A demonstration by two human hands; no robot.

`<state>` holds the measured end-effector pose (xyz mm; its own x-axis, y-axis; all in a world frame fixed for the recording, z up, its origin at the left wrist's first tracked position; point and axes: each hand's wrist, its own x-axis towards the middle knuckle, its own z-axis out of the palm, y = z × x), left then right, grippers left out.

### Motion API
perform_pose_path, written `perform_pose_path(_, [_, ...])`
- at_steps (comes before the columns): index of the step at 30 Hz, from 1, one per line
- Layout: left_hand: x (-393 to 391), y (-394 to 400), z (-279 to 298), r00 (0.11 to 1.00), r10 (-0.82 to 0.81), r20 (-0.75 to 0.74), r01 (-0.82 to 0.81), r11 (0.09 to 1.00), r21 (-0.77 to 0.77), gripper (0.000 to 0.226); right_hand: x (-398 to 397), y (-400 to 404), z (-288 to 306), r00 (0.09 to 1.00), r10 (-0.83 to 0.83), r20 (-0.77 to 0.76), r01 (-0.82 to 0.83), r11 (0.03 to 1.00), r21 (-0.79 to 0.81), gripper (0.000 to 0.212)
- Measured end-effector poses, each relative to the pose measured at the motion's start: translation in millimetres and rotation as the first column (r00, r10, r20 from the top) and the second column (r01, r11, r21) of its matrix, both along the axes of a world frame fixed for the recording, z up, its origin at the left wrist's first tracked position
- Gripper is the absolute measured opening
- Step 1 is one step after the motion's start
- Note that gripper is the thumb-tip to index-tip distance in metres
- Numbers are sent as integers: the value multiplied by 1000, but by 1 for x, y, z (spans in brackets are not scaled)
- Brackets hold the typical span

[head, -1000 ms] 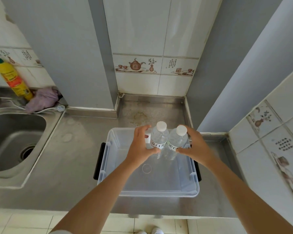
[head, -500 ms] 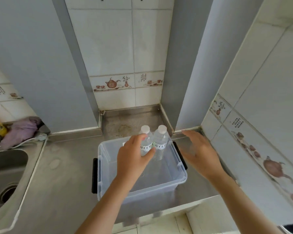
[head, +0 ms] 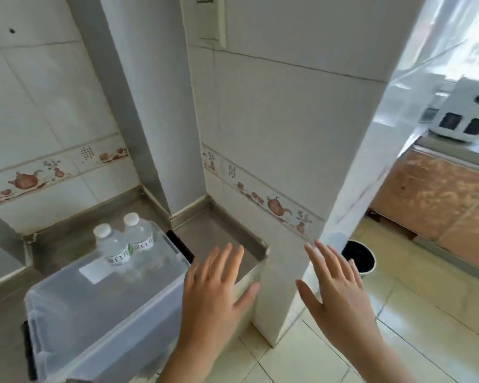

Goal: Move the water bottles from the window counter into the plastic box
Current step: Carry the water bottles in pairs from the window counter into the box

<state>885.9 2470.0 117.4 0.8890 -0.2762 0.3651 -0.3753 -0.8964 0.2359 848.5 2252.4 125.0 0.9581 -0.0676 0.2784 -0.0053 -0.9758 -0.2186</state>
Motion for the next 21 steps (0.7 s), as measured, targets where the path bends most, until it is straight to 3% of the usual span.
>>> perform_pose_path(9, [-69,-192,-4,933,-355,-55,358,932,64,63,-148,-168,-9,923,-385,-27,385,922,28,59])
perform_pose_path(21, [-120,-405,1,692,-719,-66,722,689,59,64,-275,-295,-8,656,-752,-63,754,655,40,58])
